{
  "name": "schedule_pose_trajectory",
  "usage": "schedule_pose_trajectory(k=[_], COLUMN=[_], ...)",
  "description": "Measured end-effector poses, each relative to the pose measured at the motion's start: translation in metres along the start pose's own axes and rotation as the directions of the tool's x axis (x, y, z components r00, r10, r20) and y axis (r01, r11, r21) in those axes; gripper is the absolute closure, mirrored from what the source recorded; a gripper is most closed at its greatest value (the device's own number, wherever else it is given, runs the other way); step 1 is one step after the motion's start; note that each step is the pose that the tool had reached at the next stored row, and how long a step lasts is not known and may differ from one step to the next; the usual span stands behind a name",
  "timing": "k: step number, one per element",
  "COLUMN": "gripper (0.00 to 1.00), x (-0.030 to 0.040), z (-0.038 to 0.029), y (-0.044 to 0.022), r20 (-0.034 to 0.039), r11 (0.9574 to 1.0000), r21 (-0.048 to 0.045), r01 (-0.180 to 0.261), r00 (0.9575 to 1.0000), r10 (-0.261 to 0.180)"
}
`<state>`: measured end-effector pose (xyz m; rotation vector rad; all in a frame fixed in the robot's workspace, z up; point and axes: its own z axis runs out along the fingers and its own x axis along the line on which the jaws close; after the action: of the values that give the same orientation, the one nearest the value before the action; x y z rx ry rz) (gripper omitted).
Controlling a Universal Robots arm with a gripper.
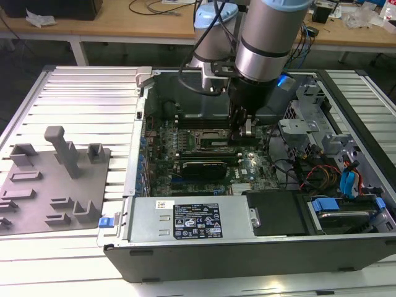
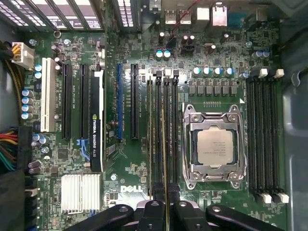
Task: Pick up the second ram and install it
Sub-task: 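Insert the second ram into the second slot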
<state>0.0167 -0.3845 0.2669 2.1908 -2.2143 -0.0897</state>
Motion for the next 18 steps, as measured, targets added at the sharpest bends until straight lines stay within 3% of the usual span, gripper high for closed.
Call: schedule_pose_trajectory(k=[8, 10, 14, 16, 18], gripper=[0.87, 0.87, 0.87, 0.87, 0.87], x=[-0.0033, -0.004, -0.004, -0.0039, -0.0038], z=[0.0235, 0.0253, 0.0293, 0.0312, 0.0341], y=[0.0019, 0.0079, 0.0303, 0.0352, 0.0361], r20=[-0.0001, -0.0002, -0.0001, -0.0001, -0.0002], r11=[1.0, 1.0, 1.0, 1.0, 1.0], r21=[0.0, 0.0, 0.0, -0.0001, 0.0001], r01=[0.0, 0.0, 0.0, 0.0, -0.002], r00=[1.0, 1.0, 1.0, 1.0, 1.0], r10=[0.0, 0.0, 0.0, 0.0, 0.002])
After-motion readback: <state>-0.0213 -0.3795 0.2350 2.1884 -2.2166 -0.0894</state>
